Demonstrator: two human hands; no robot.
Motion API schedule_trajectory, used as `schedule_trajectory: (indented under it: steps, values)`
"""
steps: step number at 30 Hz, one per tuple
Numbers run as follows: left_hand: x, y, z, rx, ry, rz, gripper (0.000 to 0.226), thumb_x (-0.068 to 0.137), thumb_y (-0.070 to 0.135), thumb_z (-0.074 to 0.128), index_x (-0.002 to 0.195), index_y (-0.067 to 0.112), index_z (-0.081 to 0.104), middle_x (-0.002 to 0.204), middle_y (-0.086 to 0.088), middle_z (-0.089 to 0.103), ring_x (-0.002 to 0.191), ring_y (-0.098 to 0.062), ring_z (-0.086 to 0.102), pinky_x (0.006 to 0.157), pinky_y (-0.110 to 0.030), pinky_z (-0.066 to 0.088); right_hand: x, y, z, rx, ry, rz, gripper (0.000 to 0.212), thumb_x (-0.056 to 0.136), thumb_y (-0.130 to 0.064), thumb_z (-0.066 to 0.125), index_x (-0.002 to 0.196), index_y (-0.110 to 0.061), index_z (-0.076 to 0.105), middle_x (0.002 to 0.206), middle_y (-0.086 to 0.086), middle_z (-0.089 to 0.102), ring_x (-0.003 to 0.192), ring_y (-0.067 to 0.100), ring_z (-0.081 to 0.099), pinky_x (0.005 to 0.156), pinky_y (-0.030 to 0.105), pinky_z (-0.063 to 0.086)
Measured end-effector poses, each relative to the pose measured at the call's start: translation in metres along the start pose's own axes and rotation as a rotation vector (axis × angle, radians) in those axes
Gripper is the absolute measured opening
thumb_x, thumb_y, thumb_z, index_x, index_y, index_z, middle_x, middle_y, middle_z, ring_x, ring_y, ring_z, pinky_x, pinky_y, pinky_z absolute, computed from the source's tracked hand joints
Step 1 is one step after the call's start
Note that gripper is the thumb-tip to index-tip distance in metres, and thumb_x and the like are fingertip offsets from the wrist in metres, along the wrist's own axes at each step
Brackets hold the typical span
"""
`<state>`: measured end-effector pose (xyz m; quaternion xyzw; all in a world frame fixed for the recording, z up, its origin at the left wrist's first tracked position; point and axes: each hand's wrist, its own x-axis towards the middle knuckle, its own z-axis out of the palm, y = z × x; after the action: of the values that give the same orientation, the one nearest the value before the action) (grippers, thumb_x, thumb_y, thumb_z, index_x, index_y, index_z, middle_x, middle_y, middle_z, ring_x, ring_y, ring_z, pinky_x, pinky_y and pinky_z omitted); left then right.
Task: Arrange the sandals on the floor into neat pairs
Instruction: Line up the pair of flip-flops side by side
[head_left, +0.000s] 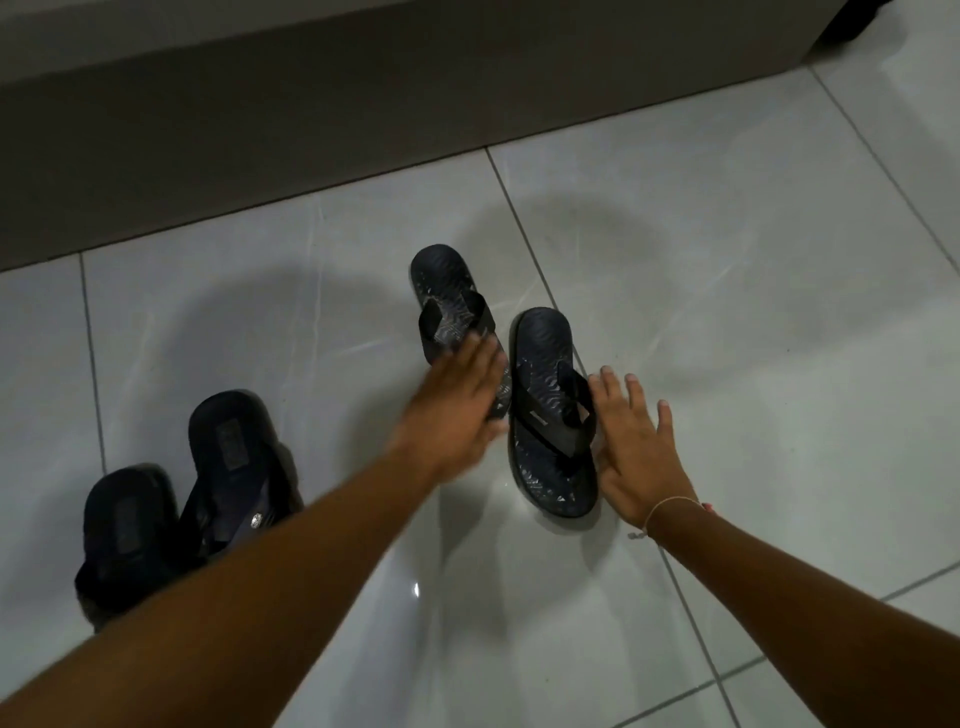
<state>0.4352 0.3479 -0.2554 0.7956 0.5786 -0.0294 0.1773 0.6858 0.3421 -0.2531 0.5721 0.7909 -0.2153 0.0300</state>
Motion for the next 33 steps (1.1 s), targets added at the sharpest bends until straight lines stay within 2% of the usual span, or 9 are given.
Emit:
schedule_trajectory:
  steps: [3,6,12,16,19,24,28,33]
  values:
    - [-0.040,0.044,0.032,-0.047,-0.100,0.132,0.069,0.098,0.037,0.036,0.153,0.014,0.002,0.165,-0.009,0.001,0.151,-0.025,-0.006,0.122,-0.042,-0.002,0.026,0.006,-0.019,0.025,0.050,0.035,0.069,0.095,-0.018,0.038,0.152,-0.026,0.000,0.164,0.003,0.002,0.150,0.026,-0.001,0.119,0.056,0.010]
    - [-0.060,0.065,0.059,0.025,-0.202,0.191,0.065,0.100,0.033,0.033,0.153,0.011,0.002,0.165,-0.012,0.001,0.152,-0.028,-0.005,0.124,-0.047,0.001,0.061,0.009,-0.032,-0.119,-0.047,-0.040,0.069,0.097,-0.020,0.040,0.152,-0.023,0.000,0.164,0.003,0.001,0.149,0.027,-0.002,0.119,0.056,0.013]
    - [-0.061,0.065,0.077,0.008,-0.145,0.187,0.064,0.100,0.030,0.033,0.154,0.015,0.003,0.166,-0.007,0.000,0.152,-0.025,-0.007,0.123,-0.048,0.000,0.121,-0.035,-0.038,-0.236,-0.073,-0.307,0.067,0.097,-0.021,0.039,0.152,-0.030,0.003,0.164,0.000,0.003,0.150,0.026,-0.002,0.120,0.053,0.010]
    - [-0.062,0.058,0.084,0.037,-0.097,0.217,0.064,0.101,0.033,0.034,0.154,0.017,0.004,0.165,-0.005,0.003,0.152,-0.024,-0.006,0.123,-0.050,-0.001,0.158,-0.076,-0.025,-0.299,-0.216,-0.356,0.061,0.100,-0.025,0.037,0.152,-0.036,0.007,0.164,0.000,-0.003,0.149,0.028,-0.006,0.120,0.054,0.007]
    - [-0.061,0.055,0.091,0.041,-0.081,0.244,0.065,0.100,0.033,0.037,0.154,0.015,0.006,0.165,-0.006,0.006,0.152,-0.025,-0.004,0.122,-0.050,-0.002,0.175,-0.091,-0.014,-0.379,-0.308,-0.383,0.054,0.100,-0.029,0.039,0.150,-0.036,0.018,0.164,0.002,0.005,0.149,0.031,0.000,0.118,0.057,0.009]
    - [-0.062,0.049,0.097,0.046,-0.014,0.264,0.065,0.098,0.034,0.044,0.153,0.016,0.014,0.164,-0.006,0.017,0.152,-0.026,0.007,0.122,-0.051,0.008,0.192,-0.086,-0.013,-0.383,-0.311,-0.297,0.057,0.098,-0.030,0.043,0.149,-0.040,0.020,0.164,0.001,0.009,0.148,0.032,0.007,0.117,0.060,0.007]
    - [-0.064,0.046,0.099,0.041,-0.002,0.285,0.065,0.097,0.034,0.044,0.153,0.017,0.017,0.163,-0.004,0.020,0.152,-0.025,0.009,0.122,-0.050,0.009,0.213,-0.062,-0.030,-0.317,-0.263,-0.190,0.057,0.096,-0.030,0.045,0.148,-0.041,0.024,0.163,0.002,0.013,0.146,0.034,0.012,0.114,0.064,0.012]
    - [-0.064,0.034,0.096,0.096,-0.006,0.313,0.062,0.097,0.039,0.039,0.152,0.018,0.020,0.163,-0.002,0.021,0.152,-0.024,0.010,0.123,-0.049,0.011,0.225,0.004,-0.058,-0.288,-0.220,0.070,0.059,0.092,-0.033,0.050,0.144,-0.047,0.026,0.161,0.000,0.020,0.143,0.039,0.019,0.112,0.064,0.017]
